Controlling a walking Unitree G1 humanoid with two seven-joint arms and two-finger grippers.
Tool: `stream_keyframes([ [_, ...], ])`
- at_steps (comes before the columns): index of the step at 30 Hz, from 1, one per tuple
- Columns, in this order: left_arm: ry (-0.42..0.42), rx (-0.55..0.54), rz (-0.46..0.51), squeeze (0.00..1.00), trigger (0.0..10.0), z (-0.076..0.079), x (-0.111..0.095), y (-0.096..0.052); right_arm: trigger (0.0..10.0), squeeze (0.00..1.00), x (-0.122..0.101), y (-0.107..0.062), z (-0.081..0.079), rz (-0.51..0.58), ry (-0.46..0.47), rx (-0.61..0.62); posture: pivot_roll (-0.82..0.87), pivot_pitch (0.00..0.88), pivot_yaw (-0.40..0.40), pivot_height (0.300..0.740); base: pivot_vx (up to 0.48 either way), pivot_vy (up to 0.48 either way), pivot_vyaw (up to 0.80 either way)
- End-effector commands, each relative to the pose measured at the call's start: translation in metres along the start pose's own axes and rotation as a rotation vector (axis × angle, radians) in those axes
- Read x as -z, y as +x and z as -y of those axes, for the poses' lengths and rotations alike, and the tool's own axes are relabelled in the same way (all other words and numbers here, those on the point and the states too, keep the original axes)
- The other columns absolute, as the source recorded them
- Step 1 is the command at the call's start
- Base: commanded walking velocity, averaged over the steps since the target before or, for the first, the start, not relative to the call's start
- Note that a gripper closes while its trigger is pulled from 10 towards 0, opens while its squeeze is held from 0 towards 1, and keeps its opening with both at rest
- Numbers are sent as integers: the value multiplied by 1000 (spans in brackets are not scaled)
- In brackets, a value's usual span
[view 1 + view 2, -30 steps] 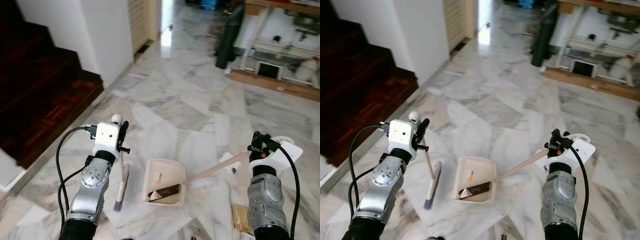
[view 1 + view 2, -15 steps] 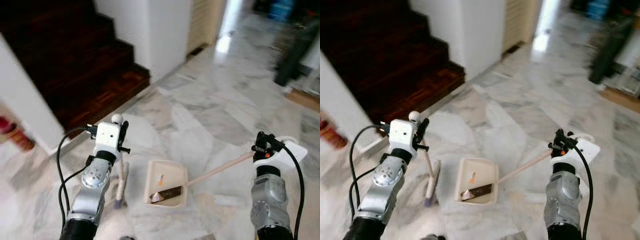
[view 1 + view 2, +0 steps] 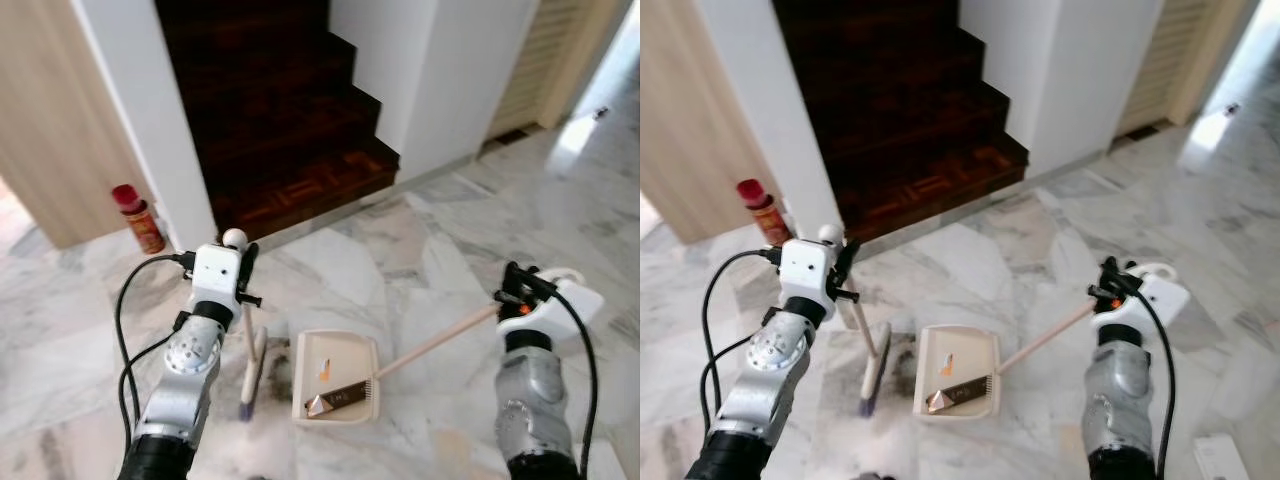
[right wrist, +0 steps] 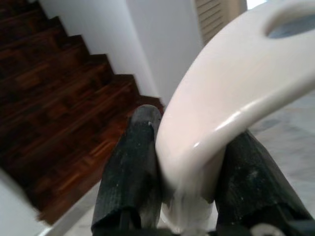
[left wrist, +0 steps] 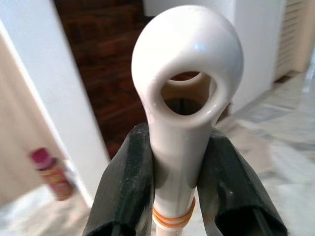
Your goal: Sweep floor
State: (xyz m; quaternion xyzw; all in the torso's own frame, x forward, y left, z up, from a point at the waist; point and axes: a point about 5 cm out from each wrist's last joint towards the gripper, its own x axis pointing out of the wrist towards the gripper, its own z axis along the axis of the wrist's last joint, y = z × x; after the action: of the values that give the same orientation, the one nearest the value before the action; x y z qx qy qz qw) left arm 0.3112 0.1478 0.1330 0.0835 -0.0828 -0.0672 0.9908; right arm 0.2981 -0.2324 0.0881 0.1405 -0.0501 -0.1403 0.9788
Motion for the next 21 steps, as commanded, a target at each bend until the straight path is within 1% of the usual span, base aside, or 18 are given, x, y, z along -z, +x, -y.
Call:
stream_keyframes([
  [1, 13, 2, 53, 0, 10000, 2, -9, 2, 10000, 0, -13, 3, 1, 62, 28, 2, -53, 0, -8, 740, 0, 0, 800],
  [11, 9, -13, 54, 0, 10000, -2, -9, 2, 10000, 0, -14, 5, -1, 60, 29, -4, -41, 15, -17, 740, 0, 0, 800],
  [14, 2, -25, 50, 0, 10000, -3, -9, 0, 10000, 0, -12, 5, 0, 50, 47, 4, -39, 34, -19, 740, 0, 0, 0],
  [21, -7, -27, 47, 0, 10000, -3, -9, 1, 10000, 0, -13, 6, 1, 54, 52, 6, -42, 43, -21, 740, 0, 0, 0],
])
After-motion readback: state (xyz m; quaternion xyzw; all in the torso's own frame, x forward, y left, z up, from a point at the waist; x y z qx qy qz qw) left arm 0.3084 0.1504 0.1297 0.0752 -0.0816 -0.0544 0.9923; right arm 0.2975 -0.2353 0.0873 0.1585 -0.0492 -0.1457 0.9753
